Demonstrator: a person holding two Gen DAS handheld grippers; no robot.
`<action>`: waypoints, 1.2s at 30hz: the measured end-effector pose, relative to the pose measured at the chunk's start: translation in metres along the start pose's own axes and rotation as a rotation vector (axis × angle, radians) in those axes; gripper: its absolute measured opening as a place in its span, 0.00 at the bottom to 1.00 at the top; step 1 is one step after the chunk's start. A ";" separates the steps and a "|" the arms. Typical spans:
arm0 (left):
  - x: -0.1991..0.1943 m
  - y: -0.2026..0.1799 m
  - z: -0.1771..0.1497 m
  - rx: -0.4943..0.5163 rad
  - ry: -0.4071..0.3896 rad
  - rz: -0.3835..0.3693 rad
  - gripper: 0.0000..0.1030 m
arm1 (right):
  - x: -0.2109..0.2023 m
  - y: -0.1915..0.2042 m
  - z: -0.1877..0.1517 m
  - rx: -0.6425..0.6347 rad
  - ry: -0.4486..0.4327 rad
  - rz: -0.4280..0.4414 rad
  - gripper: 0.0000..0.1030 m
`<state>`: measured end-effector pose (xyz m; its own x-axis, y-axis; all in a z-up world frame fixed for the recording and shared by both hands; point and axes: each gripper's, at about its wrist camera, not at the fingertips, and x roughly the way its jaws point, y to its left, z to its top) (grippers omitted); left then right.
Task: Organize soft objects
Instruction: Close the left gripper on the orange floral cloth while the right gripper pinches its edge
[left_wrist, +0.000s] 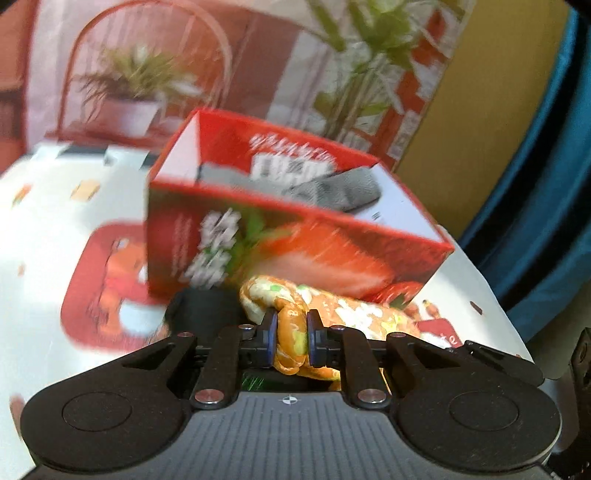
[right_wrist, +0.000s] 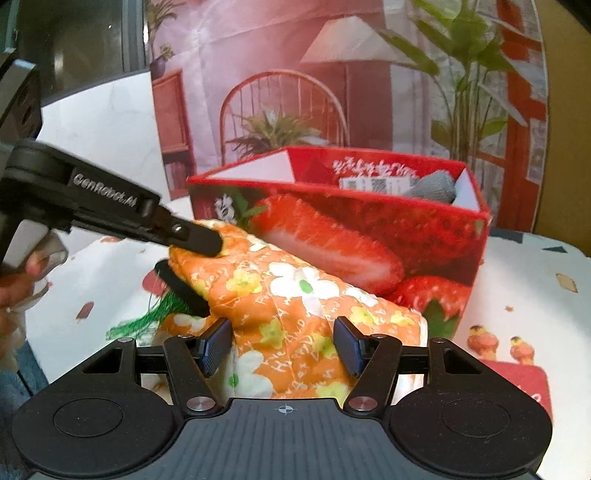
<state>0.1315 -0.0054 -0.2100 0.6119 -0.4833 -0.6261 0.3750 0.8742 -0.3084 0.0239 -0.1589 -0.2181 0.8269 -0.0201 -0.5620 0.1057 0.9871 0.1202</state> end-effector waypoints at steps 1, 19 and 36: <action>0.001 0.006 -0.005 -0.025 0.004 0.000 0.16 | 0.002 0.001 -0.002 -0.003 0.008 0.000 0.56; 0.000 0.018 -0.034 -0.034 -0.020 0.006 0.17 | -0.015 -0.017 -0.004 0.099 -0.052 -0.079 0.58; 0.005 0.021 -0.039 -0.063 -0.014 0.027 0.20 | -0.002 -0.054 -0.020 0.290 -0.011 -0.109 0.58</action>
<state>0.1159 0.0126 -0.2475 0.6308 -0.4598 -0.6251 0.3142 0.8879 -0.3361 0.0056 -0.2087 -0.2396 0.8077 -0.1261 -0.5759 0.3458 0.8925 0.2896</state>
